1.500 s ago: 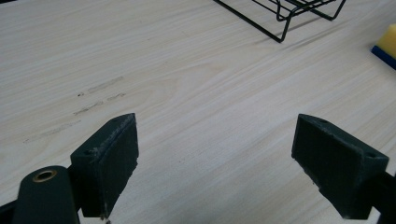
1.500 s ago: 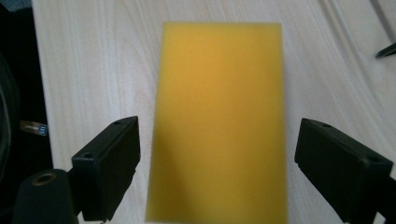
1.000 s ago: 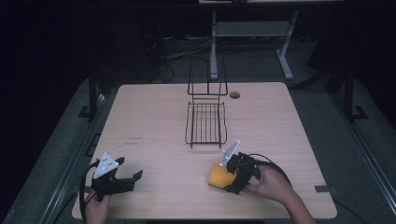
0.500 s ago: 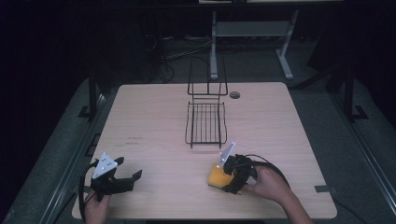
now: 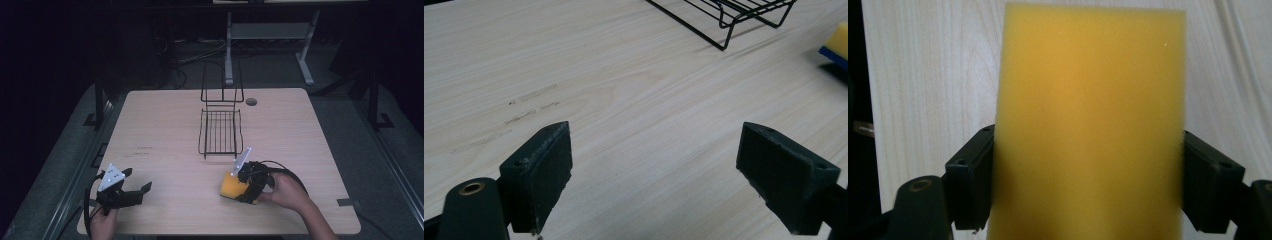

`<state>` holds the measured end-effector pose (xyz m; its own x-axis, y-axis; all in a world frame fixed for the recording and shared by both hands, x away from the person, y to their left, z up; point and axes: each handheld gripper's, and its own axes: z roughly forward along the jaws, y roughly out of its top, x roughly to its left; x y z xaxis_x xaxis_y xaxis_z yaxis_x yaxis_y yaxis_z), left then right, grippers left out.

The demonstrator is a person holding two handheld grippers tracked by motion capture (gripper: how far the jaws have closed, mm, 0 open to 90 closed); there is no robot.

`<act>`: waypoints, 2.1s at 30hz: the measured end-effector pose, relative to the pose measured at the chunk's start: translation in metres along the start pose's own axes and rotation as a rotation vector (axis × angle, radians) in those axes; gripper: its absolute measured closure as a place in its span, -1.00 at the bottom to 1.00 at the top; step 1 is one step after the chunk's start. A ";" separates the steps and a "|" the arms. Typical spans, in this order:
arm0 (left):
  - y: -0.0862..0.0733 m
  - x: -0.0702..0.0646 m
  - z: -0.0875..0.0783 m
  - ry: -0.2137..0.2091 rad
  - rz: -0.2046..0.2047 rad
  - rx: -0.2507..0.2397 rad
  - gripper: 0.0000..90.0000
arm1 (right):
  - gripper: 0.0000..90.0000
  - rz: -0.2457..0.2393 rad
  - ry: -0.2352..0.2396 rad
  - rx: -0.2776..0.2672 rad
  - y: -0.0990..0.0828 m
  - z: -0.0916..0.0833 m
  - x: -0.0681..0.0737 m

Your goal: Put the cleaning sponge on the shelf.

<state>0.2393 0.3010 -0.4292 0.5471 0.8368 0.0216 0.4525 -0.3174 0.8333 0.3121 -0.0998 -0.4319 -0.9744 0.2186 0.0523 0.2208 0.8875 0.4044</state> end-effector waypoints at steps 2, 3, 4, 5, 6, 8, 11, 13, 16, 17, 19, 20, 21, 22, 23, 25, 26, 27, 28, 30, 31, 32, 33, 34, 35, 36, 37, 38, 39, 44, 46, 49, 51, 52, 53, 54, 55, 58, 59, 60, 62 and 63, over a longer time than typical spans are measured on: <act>0.000 0.000 0.000 0.001 -0.004 -0.002 -0.69 | -0.51 -0.005 0.002 0.000 0.002 0.000 -0.002; 0.000 0.000 0.000 0.002 -0.005 -0.002 -0.69 | -0.51 -0.007 0.006 -0.001 0.004 -0.001 -0.003; 0.000 0.001 -0.001 0.002 -0.003 -0.002 -0.69 | -0.51 -0.013 0.009 -0.004 0.005 -0.001 -0.003; 0.000 0.001 -0.001 0.002 -0.003 -0.002 -0.69 | -0.51 -0.016 0.011 -0.006 0.007 -0.001 -0.004; 0.000 0.001 -0.001 0.002 -0.003 -0.003 -0.69 | -0.51 -0.021 0.011 -0.008 0.008 -0.002 -0.005; 0.000 0.002 -0.001 0.001 -0.006 -0.005 -0.69 | -0.51 -0.028 0.012 -0.012 0.011 -0.004 -0.008; 0.000 0.002 -0.001 0.002 -0.008 -0.007 -0.69 | -0.51 -0.038 0.015 -0.022 0.016 -0.007 -0.013; 0.000 0.002 -0.001 0.004 -0.012 -0.011 -0.69 | -0.51 -0.039 0.019 -0.023 0.019 -0.008 -0.016; 0.000 0.002 -0.001 0.002 -0.011 -0.009 -0.69 | -0.51 -0.042 0.021 -0.030 0.023 -0.009 -0.021; 0.000 0.002 -0.001 0.002 -0.009 -0.008 -0.69 | -0.51 -0.044 0.023 -0.032 0.024 -0.010 -0.023; 0.000 0.001 -0.001 0.001 -0.007 -0.007 -0.69 | -0.51 -0.056 0.018 -0.034 0.027 -0.011 -0.025; 0.000 0.001 -0.001 0.001 -0.006 -0.009 -0.69 | -0.51 -0.058 0.018 -0.038 0.028 -0.011 -0.027; 0.000 0.001 -0.001 0.001 -0.006 -0.009 -0.69 | -0.51 -0.067 0.021 -0.043 0.031 -0.013 -0.029; 0.000 0.001 -0.001 0.000 -0.005 -0.009 -0.69 | -0.51 -0.072 0.021 -0.047 0.032 -0.014 -0.031; 0.000 0.001 -0.001 0.001 -0.005 -0.009 -0.69 | -0.51 -0.072 0.021 -0.047 0.032 -0.014 -0.031; 0.000 0.001 -0.001 0.001 -0.006 -0.010 -0.69 | -0.51 -0.080 0.019 -0.052 0.037 -0.016 -0.035; 0.000 0.001 -0.001 0.001 -0.006 -0.010 -0.69 | -0.51 -0.080 0.019 -0.052 0.037 -0.016 -0.035; 0.000 0.001 -0.001 0.001 -0.006 -0.010 -0.69 | -0.51 -0.082 0.023 -0.052 0.040 -0.016 -0.039; 0.000 0.001 -0.001 0.000 -0.007 -0.010 -0.69 | -0.51 -0.082 0.023 -0.052 0.040 -0.016 -0.039; 0.000 0.002 -0.001 0.001 -0.007 -0.010 -0.69 | -0.51 -0.085 0.020 -0.049 0.043 -0.016 -0.041; 0.000 0.002 -0.001 0.001 -0.007 -0.010 -0.69 | -0.51 -0.090 0.021 -0.054 0.044 -0.017 -0.043; 0.000 0.002 -0.001 0.001 -0.007 -0.010 -0.69 | -0.51 -0.087 0.019 -0.051 0.047 -0.017 -0.046; 0.000 0.002 -0.001 0.002 -0.006 -0.008 -0.69 | -0.51 -0.087 0.019 -0.051 0.047 -0.017 -0.046; 0.000 0.002 -0.001 0.002 -0.004 -0.006 -0.69 | -0.51 -0.088 0.018 -0.050 0.048 -0.016 -0.048; 0.000 0.002 0.000 0.003 -0.006 -0.007 -0.69 | -0.51 -0.083 0.016 -0.048 0.050 -0.016 -0.050; 0.000 0.002 -0.001 0.002 -0.005 -0.006 -0.69 | -0.51 -0.086 0.017 -0.050 0.051 -0.016 -0.052; 0.000 0.002 -0.001 0.004 -0.013 -0.010 -0.69 | -0.51 -0.082 0.018 -0.060 0.051 -0.017 -0.057; 0.000 0.002 -0.001 0.004 -0.013 -0.010 -0.69 | -0.51 -0.082 0.018 -0.060 0.051 -0.017 -0.057; 0.000 0.002 -0.001 0.004 -0.013 -0.011 -0.69 | -0.51 -0.081 0.014 -0.056 0.052 -0.017 -0.059; 0.000 0.003 0.000 0.003 -0.008 -0.007 -0.69 | -0.51 -0.081 0.007 -0.053 0.056 -0.021 -0.067; 0.000 0.003 0.000 0.002 -0.007 -0.007 -0.69 | -0.51 -0.085 0.007 -0.054 0.059 -0.021 -0.070; 0.000 0.003 0.000 0.003 -0.007 -0.007 -0.69 | -0.51 -0.090 0.013 -0.058 0.061 -0.021 -0.075; 0.000 0.003 0.000 0.003 -0.011 -0.010 -0.69 | -0.51 -0.086 0.016 -0.053 0.063 -0.019 -0.078; 0.000 0.003 0.000 0.002 -0.013 -0.012 -0.69 | -0.51 -0.088 0.017 -0.054 0.064 -0.018 -0.079; 0.000 0.003 -0.001 0.002 -0.012 -0.012 -0.69 | -0.51 -0.094 0.015 -0.051 0.067 -0.018 -0.082; 0.000 0.003 -0.001 0.000 -0.013 -0.013 -0.69 | -0.51 -0.094 0.015 -0.051 0.067 -0.018 -0.082; 0.000 0.003 0.000 0.000 -0.014 -0.013 -0.69 | -0.51 -0.093 0.013 -0.046 0.068 -0.018 -0.083; 0.001 0.003 0.000 -0.002 -0.012 -0.012 -0.69 | -0.51 -0.089 0.015 -0.034 0.072 -0.016 -0.089; 0.001 0.003 0.000 -0.002 -0.012 -0.012 -0.69 | -0.51 -0.088 0.013 -0.035 0.073 -0.016 -0.090; 0.001 0.003 0.000 -0.003 -0.012 -0.013 -0.69 | -0.51 -0.085 0.011 -0.033 0.075 -0.017 -0.092; 0.001 0.003 0.000 -0.003 -0.013 -0.013 -0.69 | -0.51 -0.089 0.019 -0.054 0.077 -0.017 -0.097; 0.001 0.003 0.000 -0.002 -0.012 -0.012 -0.69 | -0.51 -0.085 0.023 -0.062 0.077 -0.016 -0.099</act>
<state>0.2414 0.3032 -0.4286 0.5435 0.8394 0.0104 0.4504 -0.3020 0.8402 0.4251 -0.0595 -0.3912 -0.9903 0.1338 0.0365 0.1354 0.8754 0.4641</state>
